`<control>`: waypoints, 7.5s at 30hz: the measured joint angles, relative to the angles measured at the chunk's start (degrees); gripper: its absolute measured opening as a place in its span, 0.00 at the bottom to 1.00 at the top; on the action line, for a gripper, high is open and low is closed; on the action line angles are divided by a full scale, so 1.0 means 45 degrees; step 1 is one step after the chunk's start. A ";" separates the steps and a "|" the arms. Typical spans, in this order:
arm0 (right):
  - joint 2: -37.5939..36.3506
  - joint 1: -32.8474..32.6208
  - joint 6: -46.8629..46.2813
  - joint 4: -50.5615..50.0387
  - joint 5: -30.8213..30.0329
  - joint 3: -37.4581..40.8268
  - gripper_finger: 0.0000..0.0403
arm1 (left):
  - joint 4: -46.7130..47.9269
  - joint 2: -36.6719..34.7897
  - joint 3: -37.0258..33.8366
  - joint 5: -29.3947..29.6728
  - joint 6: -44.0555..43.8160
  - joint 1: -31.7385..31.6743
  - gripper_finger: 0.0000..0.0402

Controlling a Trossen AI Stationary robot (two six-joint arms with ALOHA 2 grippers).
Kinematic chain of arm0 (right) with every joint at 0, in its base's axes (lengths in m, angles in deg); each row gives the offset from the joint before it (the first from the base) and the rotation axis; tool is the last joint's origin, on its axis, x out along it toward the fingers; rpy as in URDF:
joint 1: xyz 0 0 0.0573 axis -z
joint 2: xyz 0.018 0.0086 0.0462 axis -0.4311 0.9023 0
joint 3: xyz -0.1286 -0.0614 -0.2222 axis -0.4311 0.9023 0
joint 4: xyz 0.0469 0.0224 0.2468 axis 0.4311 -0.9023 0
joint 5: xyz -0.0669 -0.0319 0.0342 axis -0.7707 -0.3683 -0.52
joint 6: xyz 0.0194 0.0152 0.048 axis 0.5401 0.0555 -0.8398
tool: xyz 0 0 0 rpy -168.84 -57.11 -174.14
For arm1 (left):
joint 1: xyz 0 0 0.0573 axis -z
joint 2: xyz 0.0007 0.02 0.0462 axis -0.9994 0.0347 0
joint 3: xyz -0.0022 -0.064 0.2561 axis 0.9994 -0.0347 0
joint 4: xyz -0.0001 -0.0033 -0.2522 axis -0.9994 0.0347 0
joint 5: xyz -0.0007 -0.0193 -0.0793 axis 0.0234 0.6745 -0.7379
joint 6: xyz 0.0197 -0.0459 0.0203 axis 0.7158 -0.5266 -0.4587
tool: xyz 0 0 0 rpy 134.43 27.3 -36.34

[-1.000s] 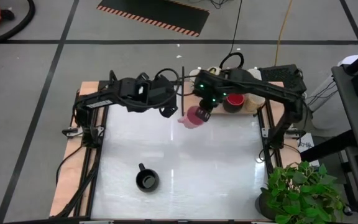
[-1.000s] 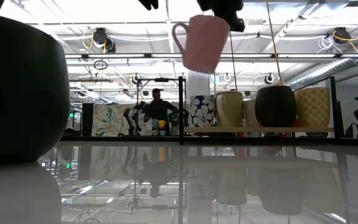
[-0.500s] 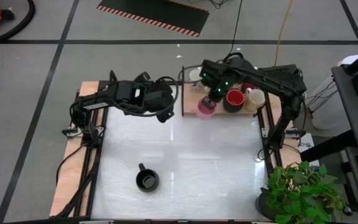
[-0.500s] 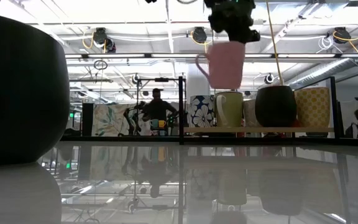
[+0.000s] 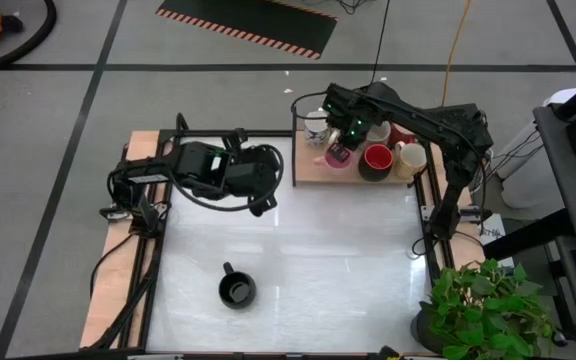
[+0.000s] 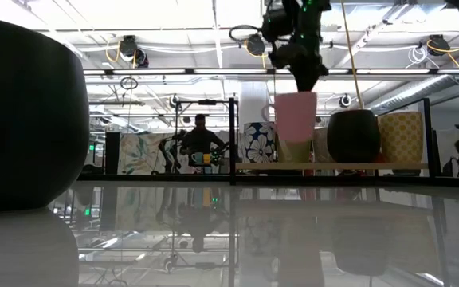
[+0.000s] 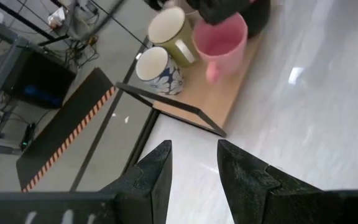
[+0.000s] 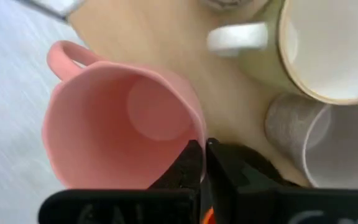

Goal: Place coffee mugs
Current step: Put the pink mug on the shelf, then put the black mug on the shelf

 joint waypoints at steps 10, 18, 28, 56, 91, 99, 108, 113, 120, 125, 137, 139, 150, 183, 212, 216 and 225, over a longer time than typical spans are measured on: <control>-0.0007 0.0496 0.5518 0.0253 0.0060 0.2411 0.00 | -0.0318 -0.0005 0.0000 0.0007 0.0325 -0.0587 0.33; -0.0119 0.0496 0.6944 0.1050 0.0011 0.2550 0.00 | -0.0315 -0.0005 0.0000 0.0007 -0.1102 -0.0941 0.33; -0.0124 0.0568 0.9484 0.2178 -0.0143 0.2550 0.01 | -0.0659 -0.0005 0.0000 0.0012 -0.2010 -0.0956 0.33; -0.1212 -0.1032 0.6561 0.3537 -0.3837 0.2550 0.38 | -0.1933 0.0000 -0.2166 -0.0003 -0.2436 0.0155 0.33; 0.0066 -0.2532 0.5159 0.8109 -0.2315 0.4007 0.01 | -0.4271 -0.1894 -0.2150 -0.0372 0.2054 -0.2784 0.33; 0.0775 -0.2113 0.5423 0.7541 -0.2281 0.4007 0.00 | -0.4266 -0.1904 -0.2152 -0.0372 0.1493 -0.2784 0.33; 0.0765 -0.2025 0.4792 0.6836 -0.1434 0.4002 0.00 | -0.4286 -0.1788 -0.2152 -0.0353 0.1240 -0.3191 0.33; 0.0755 -0.2030 0.4655 0.6018 -0.1349 0.4452 0.00 | -0.4288 -0.1749 -0.2171 -0.0355 0.1250 -0.3462 0.33; 0.0757 -0.2178 0.4205 0.4244 -0.0995 0.4716 0.00 | -0.4685 -0.1749 -0.2650 -0.0347 0.1298 -0.3544 0.33; 0.0721 -0.2544 0.3410 0.2905 -0.0931 0.4716 0.00 | -0.4944 -0.1749 -0.3018 -0.0348 0.1233 -0.3508 0.33; -0.0159 -0.2715 0.0757 0.1561 -0.0360 0.4716 0.00 | -0.4190 -0.1749 -0.3439 -0.2943 0.0097 -0.3036 0.33; -0.0760 -0.2736 0.0222 0.1852 -0.0147 0.4716 0.00 | -0.3324 -0.1749 -0.3439 -0.3989 -0.0771 -0.2769 0.33; -0.4086 -0.2689 -0.0019 0.4673 -0.1690 0.5042 0.00 | 0.0456 -0.1894 -0.5796 -0.6338 -0.4365 0.0272 0.35; -0.7856 -0.2603 -0.1811 0.7962 0.1668 0.9972 0.00 | -0.5653 -0.1933 -1.2834 -1.2955 -1.7559 0.3687 0.67; -0.8509 -0.2603 -0.1247 0.7879 0.1978 0.9952 0.00 | -0.2905 -0.1972 -0.9102 -0.7896 -0.9706 -0.1654 0.05; -0.8657 -0.2603 -0.1949 0.8028 0.1531 0.9952 0.00 | -0.3003 -0.1972 -0.7681 -0.7561 -0.6779 -0.3699 0.05; -0.8789 -0.2598 -0.4087 0.8290 0.1316 0.9952 0.00 | -0.2584 -0.1166 -0.4393 -0.7644 -0.0805 -0.6946 0.05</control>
